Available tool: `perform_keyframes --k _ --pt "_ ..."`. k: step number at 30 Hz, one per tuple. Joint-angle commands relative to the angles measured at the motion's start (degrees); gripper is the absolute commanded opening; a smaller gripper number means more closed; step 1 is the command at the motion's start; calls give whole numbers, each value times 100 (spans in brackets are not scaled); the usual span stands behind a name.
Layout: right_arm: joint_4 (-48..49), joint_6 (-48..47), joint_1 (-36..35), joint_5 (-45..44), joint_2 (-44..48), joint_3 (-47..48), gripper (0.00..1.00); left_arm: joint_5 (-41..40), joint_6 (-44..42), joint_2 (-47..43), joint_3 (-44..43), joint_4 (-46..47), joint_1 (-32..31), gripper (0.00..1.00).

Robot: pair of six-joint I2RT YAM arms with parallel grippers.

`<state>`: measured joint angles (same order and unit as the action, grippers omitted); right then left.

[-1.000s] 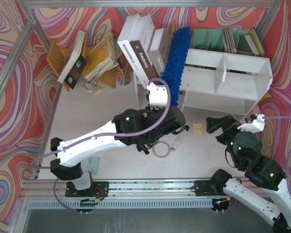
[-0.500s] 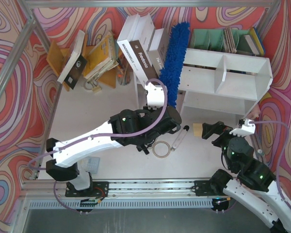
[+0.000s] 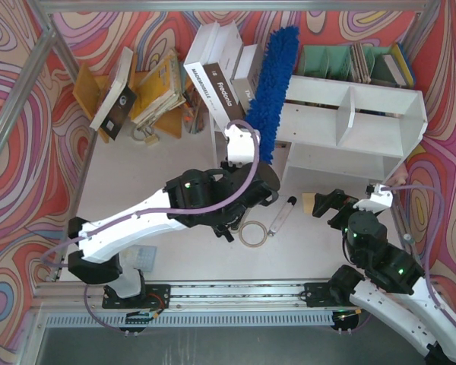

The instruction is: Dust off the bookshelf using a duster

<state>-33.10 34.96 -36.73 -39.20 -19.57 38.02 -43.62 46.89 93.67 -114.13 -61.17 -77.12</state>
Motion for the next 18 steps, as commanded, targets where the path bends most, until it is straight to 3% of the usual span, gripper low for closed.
perform_keyframes --k 1,8,18 --pt "93 89 8 -206 85 -44 99 -747 -271 -476 -170 239 58 0" --pt "102 78 8 -220 57 -56 99 -760 -243 -684 270 506 61 0" --pt "101 80 8 -247 6 -56 99 110 -154 -360 741 907 60 0"
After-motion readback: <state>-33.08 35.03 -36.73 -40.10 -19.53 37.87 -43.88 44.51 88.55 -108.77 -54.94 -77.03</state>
